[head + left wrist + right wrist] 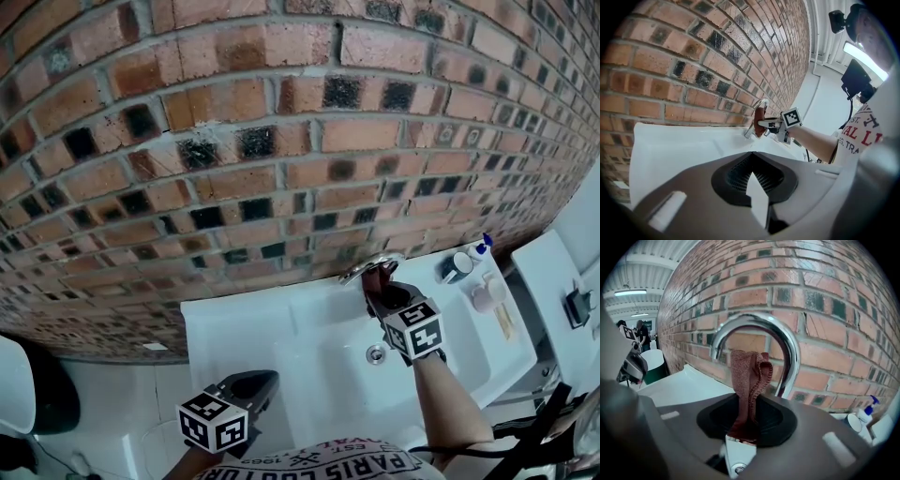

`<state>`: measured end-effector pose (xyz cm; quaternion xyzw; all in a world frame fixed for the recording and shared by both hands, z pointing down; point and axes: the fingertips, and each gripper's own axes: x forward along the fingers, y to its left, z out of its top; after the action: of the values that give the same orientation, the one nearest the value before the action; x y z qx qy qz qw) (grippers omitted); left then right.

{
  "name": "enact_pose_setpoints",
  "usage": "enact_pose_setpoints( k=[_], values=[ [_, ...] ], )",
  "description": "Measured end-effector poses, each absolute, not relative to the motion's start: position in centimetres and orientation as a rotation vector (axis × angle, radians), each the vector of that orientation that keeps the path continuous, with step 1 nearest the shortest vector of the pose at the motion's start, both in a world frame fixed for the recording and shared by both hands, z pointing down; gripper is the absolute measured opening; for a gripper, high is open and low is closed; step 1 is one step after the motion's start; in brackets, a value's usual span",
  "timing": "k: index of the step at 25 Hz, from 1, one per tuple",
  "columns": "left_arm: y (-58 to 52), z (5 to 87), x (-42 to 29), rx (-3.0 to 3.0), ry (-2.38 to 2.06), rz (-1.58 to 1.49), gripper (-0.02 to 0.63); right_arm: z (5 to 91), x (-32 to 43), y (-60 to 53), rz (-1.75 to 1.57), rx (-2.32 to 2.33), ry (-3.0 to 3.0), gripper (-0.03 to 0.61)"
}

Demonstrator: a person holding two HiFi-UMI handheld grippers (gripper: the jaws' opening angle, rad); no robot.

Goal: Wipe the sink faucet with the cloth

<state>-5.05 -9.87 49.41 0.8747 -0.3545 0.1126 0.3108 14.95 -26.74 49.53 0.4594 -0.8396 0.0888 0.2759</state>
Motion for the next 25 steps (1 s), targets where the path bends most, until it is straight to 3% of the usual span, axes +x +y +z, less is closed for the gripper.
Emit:
enact_pose_setpoints(
  k=[15, 25],
  values=[
    [-10.4, 50.0, -4.8, 2.298, -0.927, 0.293, 0.006, 51.6, 17.4, -28.8, 0.401, 1.282, -2.166, 0.094],
    [-9.8, 49.2, -4.8, 2.318, -0.927, 0.281, 0.006, 47.8, 18.1, -27.9, 0.392, 1.368, -2.219, 0.092]
  ],
)
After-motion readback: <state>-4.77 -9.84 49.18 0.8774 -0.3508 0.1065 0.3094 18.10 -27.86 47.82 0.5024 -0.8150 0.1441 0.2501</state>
